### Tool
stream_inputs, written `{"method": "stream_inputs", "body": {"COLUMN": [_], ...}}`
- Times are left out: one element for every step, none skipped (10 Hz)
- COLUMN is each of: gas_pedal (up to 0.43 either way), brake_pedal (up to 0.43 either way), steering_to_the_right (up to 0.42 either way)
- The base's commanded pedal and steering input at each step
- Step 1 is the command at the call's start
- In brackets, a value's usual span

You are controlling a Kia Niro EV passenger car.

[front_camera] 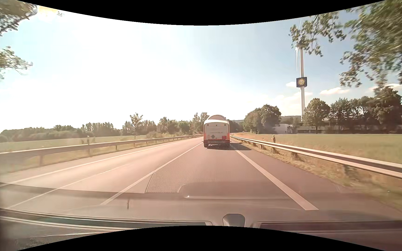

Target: Follow the waypoints while adhering to traffic rules and regulations

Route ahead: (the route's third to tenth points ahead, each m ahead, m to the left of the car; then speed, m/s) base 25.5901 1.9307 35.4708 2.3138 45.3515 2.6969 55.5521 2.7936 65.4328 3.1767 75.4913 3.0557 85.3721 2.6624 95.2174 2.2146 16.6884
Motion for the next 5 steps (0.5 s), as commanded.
{"method": "stream_inputs", "body": {"gas_pedal": [0.098,0.098,0.110,0.118,0.118], "brake_pedal": [0.006,0.006,0.006,0.006,0.006], "steering_to_the_right": [0.005,0.005,0.004,0.004,0.004]}}
